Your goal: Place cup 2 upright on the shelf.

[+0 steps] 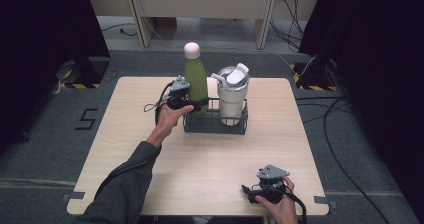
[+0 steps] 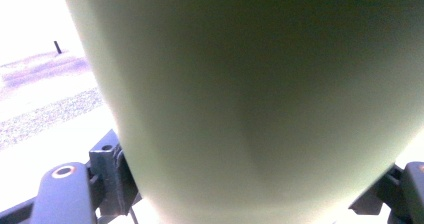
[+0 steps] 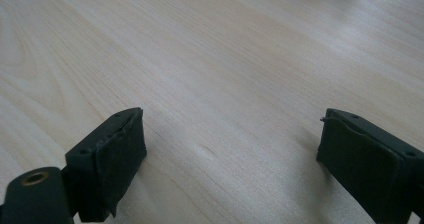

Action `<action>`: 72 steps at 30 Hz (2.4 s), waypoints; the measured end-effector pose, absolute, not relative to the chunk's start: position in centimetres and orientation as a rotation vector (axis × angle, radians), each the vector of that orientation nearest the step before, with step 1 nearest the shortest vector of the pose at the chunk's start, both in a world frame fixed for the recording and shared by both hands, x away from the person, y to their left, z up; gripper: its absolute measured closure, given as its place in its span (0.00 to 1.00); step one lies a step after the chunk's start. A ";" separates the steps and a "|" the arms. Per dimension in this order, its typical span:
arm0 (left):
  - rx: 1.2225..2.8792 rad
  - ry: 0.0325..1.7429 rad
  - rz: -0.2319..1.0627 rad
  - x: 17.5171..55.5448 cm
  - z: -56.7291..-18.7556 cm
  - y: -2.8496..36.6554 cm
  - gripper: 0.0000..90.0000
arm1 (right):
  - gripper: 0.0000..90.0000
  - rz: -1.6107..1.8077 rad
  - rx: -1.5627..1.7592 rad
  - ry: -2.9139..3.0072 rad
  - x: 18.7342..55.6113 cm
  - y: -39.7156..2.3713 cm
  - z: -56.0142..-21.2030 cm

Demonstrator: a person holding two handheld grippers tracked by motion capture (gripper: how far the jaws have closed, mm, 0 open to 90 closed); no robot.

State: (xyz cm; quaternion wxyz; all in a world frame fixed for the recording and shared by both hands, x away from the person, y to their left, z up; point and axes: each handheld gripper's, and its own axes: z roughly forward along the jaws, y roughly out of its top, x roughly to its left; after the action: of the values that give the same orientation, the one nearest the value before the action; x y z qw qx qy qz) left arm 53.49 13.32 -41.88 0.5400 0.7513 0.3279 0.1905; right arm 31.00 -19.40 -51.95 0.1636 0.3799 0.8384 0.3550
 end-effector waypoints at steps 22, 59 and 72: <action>1.802 0.803 0.455 53.6 -44.1 13.3 0.23 | 0.13 1.012 1.080 2.391 31.0 -19.4 -52.0; 1.811 0.793 0.502 53.3 -45.6 13.2 0.20 | 0.13 1.012 1.081 2.392 31.0 -19.4 -52.0; 1.800 0.775 0.514 52.7 -44.1 13.5 0.17 | 0.13 1.013 1.080 2.392 31.0 -19.4 -51.9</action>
State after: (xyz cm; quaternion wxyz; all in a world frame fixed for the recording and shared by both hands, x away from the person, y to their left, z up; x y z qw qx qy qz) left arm 52.73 13.47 -44.12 0.5294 0.7538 0.3244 0.2153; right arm 30.99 -19.39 -51.95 0.1635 0.3789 0.8388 0.3552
